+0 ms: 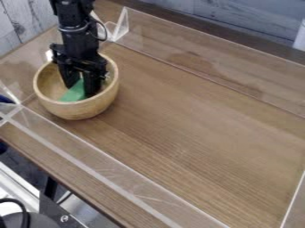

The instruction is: Remove the green block from inside the brown bowl and put it on the table

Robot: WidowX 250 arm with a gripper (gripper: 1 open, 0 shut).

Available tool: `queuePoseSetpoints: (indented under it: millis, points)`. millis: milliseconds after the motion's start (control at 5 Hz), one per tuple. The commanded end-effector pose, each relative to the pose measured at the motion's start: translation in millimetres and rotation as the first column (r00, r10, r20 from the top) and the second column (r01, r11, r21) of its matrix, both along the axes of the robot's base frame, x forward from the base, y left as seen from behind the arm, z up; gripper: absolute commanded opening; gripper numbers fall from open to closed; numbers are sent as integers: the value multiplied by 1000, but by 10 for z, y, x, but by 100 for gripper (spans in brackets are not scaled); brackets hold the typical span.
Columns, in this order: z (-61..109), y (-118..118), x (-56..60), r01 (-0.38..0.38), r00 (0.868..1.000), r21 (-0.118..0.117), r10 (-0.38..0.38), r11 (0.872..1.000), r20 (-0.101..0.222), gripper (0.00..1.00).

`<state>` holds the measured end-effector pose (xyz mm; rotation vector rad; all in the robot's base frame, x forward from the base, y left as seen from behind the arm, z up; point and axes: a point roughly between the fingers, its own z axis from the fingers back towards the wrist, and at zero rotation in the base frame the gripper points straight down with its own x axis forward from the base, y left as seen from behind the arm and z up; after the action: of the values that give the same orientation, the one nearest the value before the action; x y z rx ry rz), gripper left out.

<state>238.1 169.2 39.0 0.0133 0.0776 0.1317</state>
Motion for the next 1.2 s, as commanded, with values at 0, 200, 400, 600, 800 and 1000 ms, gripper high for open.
queuePoseSetpoints:
  millis: [0, 200, 400, 600, 800, 1000]
  points:
    - [273, 78, 76, -13, 997, 43, 10, 999, 76, 0]
    - [331, 64, 80, -14, 996, 37, 11, 999, 87, 0]
    - [384, 49, 85, -15, 995, 32, 12, 999, 99, 0]
    - [418, 36, 88, -16, 994, 27, 13, 1000, 106, 0]
    - [441, 25, 91, -17, 994, 22, 15, 1000, 111, 0]
    - [447, 21, 92, -20, 993, 20, 18, 1000, 114, 0]
